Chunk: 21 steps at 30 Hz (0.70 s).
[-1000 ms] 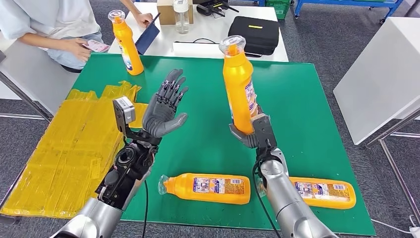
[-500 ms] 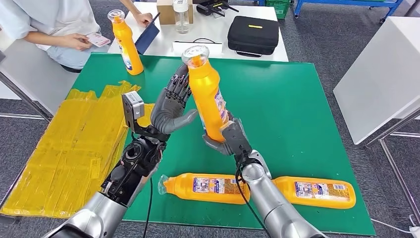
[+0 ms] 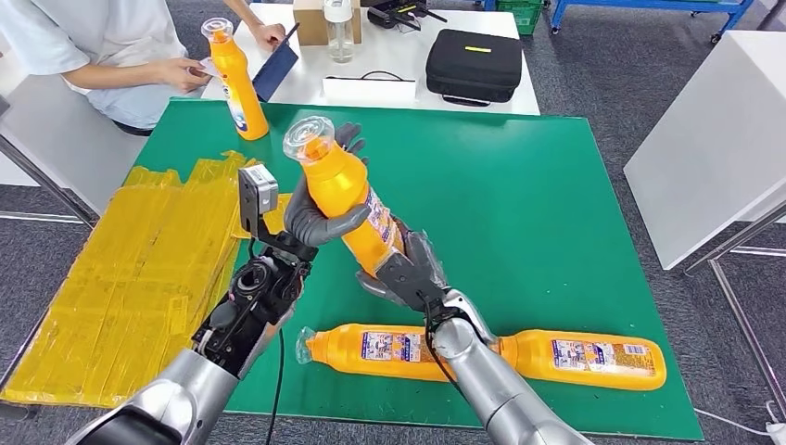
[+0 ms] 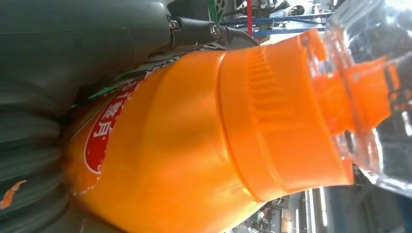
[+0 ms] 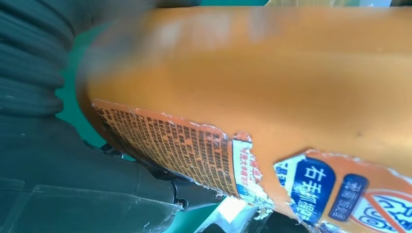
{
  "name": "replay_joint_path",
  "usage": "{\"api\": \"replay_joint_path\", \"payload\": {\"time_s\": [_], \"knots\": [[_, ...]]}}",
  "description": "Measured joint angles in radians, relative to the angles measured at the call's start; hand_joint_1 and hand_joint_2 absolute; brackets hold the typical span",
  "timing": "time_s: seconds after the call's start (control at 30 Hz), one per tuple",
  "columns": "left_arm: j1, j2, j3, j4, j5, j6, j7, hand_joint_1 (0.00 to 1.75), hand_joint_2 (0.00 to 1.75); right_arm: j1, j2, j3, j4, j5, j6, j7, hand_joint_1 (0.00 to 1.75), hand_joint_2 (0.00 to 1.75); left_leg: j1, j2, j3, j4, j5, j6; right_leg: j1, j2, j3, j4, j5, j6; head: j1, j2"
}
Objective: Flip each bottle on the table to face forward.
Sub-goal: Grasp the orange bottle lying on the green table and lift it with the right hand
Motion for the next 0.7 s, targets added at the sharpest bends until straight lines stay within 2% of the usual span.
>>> {"api": "replay_joint_path", "payload": {"time_s": [0.03,0.07,0.17,0.2,0.7], "knots": [[-0.001,0.0,0.0,0.006,0.0,0.0,0.0,0.01,1.75,0.0,-0.001,0.002,-0.001,0.001,0.0,0.002,1.75,1.75,0.0,0.0,0.0,0.0,0.0,0.0,0.0,0.0,0.0,0.0,0.0,0.0,0.0,0.0],[-0.002,0.0,0.0,0.011,0.001,0.0,0.0,0.37,1.75,0.001,-0.002,0.004,-0.002,0.002,0.0,0.005,1.75,1.75,0.0,0.0,0.0,0.0,0.0,0.0,0.0,0.0,0.0,0.0,0.0,0.0,0.0,0.0],[-0.004,0.0,0.0,0.022,0.002,0.008,-0.005,1.67,1.75,0.001,-0.002,0.006,-0.004,0.004,0.0,0.012,1.75,1.75,0.0,0.0,0.0,0.0,0.0,0.0,0.0,0.0,0.0,0.0,0.0,0.0,0.0,0.0],[-0.005,-0.001,0.0,0.024,0.002,0.014,-0.009,1.75,1.75,0.001,-0.002,0.006,-0.004,0.004,-0.001,0.015,1.75,1.75,0.0,0.0,0.0,0.0,0.0,0.0,0.0,0.0,0.0,0.0,0.0,0.0,0.0,0.0],[0.007,-0.015,0.023,0.026,0.023,0.05,-0.039,1.75,1.75,0.001,-0.002,0.013,-0.004,0.009,-0.012,0.02,1.75,1.75,0.0,0.0,-0.001,0.0,0.0,0.0,0.0,0.0,0.0,0.0,0.0,0.0,0.0,0.0]]}}
